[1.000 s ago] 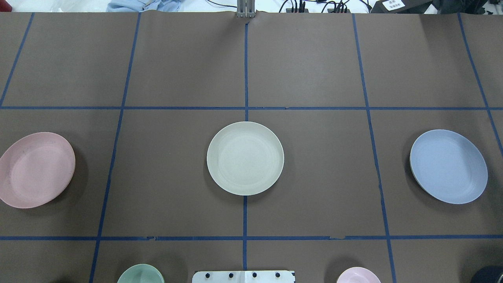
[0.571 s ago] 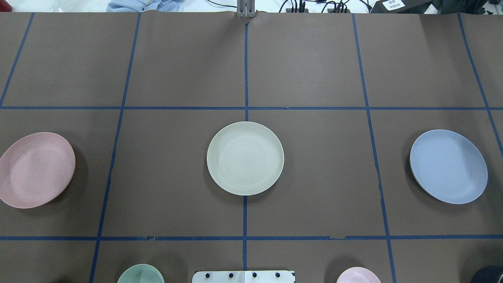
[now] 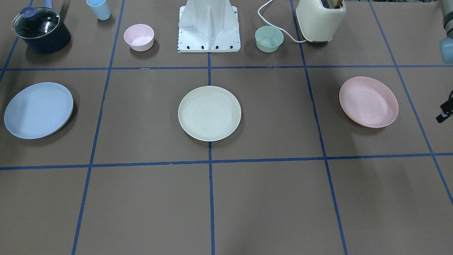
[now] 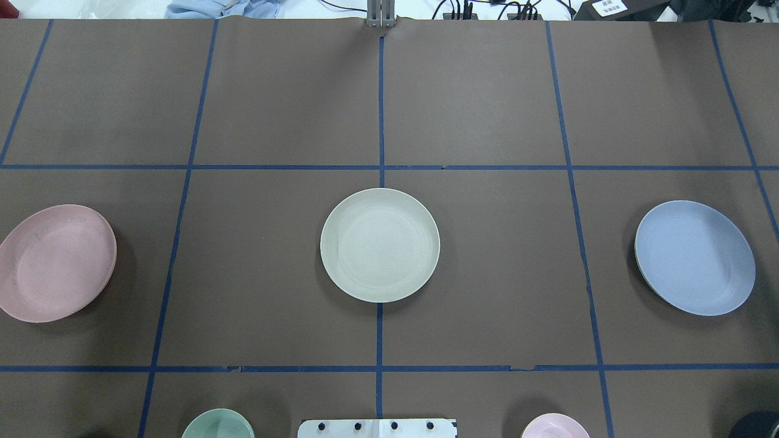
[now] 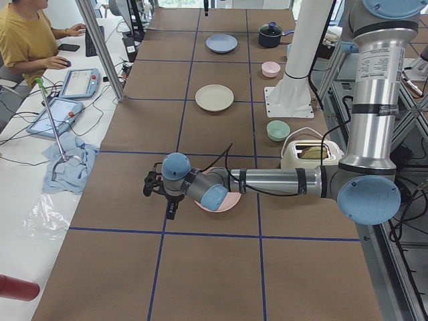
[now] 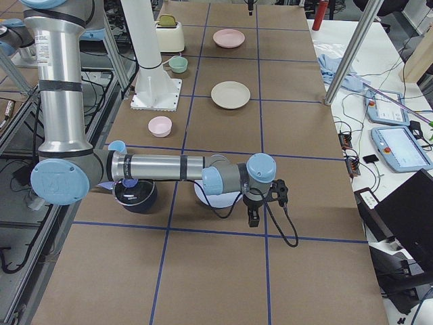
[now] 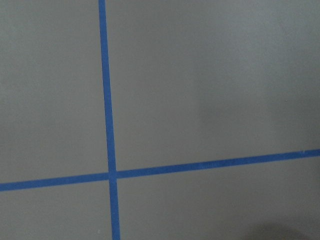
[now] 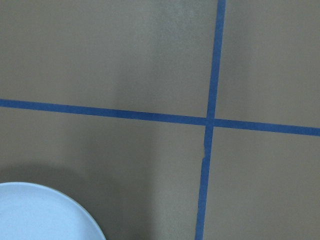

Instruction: Stack three plates with pink and blue

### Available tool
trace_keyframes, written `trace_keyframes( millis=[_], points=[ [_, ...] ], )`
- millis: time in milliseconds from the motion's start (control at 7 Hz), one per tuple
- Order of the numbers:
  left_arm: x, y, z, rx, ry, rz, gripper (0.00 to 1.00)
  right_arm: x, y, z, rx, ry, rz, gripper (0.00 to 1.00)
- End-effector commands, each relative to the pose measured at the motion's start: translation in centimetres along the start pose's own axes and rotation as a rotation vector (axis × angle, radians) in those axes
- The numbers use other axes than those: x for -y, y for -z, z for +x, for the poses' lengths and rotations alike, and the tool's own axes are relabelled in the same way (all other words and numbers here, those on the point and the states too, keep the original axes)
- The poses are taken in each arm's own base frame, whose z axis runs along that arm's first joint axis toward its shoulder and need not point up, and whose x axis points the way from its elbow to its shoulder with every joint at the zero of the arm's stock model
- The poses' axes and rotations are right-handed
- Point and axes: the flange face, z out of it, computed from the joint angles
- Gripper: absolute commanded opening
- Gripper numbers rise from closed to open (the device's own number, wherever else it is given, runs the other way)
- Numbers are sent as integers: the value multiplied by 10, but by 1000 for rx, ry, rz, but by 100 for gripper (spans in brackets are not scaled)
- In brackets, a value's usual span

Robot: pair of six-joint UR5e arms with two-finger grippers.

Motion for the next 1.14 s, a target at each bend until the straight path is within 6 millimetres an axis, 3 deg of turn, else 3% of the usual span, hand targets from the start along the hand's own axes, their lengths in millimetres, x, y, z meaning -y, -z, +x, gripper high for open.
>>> trace_keyframes(
  millis=[0, 714, 1000],
  points=[
    [-22, -39, 13, -6, -20, -86, 99, 1, -2, -6, 2, 9, -4, 100],
    [-67, -80, 35, -46, -81, -213, 89, 5, -1, -13, 5, 24, 0, 100],
    [-79, -83, 31, -52, -92, -216, 74, 5, -1, -15, 17, 25, -1, 100]
  ],
)
